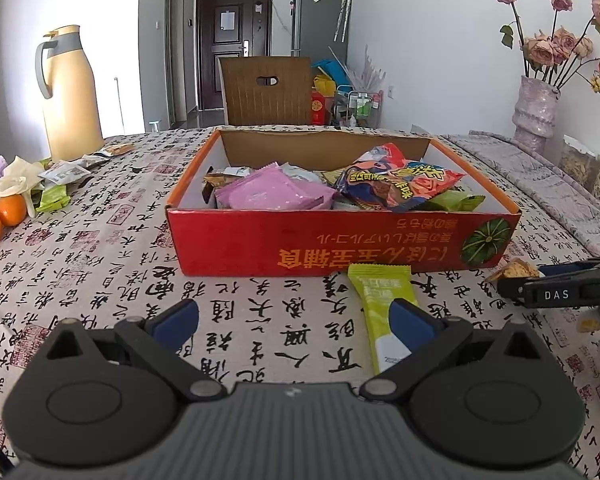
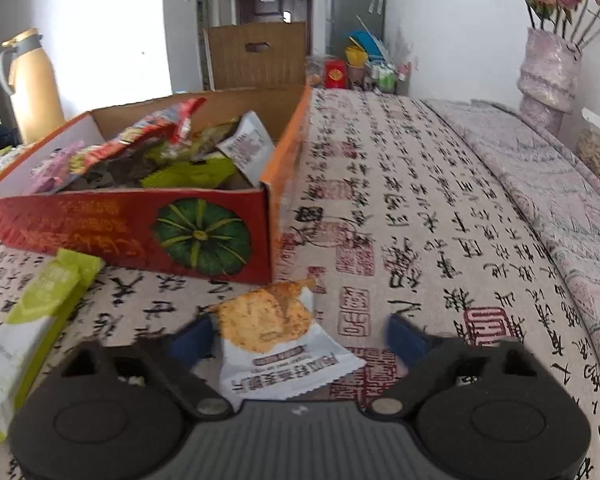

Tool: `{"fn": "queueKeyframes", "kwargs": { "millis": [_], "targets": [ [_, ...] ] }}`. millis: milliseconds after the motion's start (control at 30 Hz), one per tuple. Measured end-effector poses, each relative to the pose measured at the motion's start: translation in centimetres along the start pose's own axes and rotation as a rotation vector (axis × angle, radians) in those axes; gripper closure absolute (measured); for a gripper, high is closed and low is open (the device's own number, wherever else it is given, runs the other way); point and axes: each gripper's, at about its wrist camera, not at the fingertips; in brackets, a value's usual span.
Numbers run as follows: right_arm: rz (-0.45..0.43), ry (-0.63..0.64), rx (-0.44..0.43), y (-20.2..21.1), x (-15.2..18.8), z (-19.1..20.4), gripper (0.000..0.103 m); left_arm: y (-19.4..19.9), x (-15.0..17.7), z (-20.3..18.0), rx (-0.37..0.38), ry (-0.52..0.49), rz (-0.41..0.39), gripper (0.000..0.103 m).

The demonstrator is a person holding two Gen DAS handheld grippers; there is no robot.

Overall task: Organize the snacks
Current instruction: 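Grasp the cracker packet with the right gripper while the left grasps the green-white bar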

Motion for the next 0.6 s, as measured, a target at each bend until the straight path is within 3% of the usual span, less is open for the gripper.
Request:
{"fn": "queueKeyframes", "kwargs": {
  "millis": [33,100,600],
  "targets": [
    [-0.004,0.004,-0.006,0.3,0.1,0.1,0.050,0.0,0.0,-0.1,0.002,-0.001,0.002,0.000],
    [-0.007,0.009,-0.014,0.7,0.1,0.3,0.057,-0.1,-0.1,-0.3,0.005,-0.003,0.008,0.000],
    [-0.211,-0.110,-0.046,7.1,1.7,0.1,0.060,-2.1,-1.4,-4.5,0.035,-0.043,0.072,0.000]
  ]
}}
Point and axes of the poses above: each gripper's, at about its wrist camera, not at the fingertips, and y roughly against the way its jaws point, z to its left, x to its underside, and after that the axes turned 9 degrees about -y, right-handed
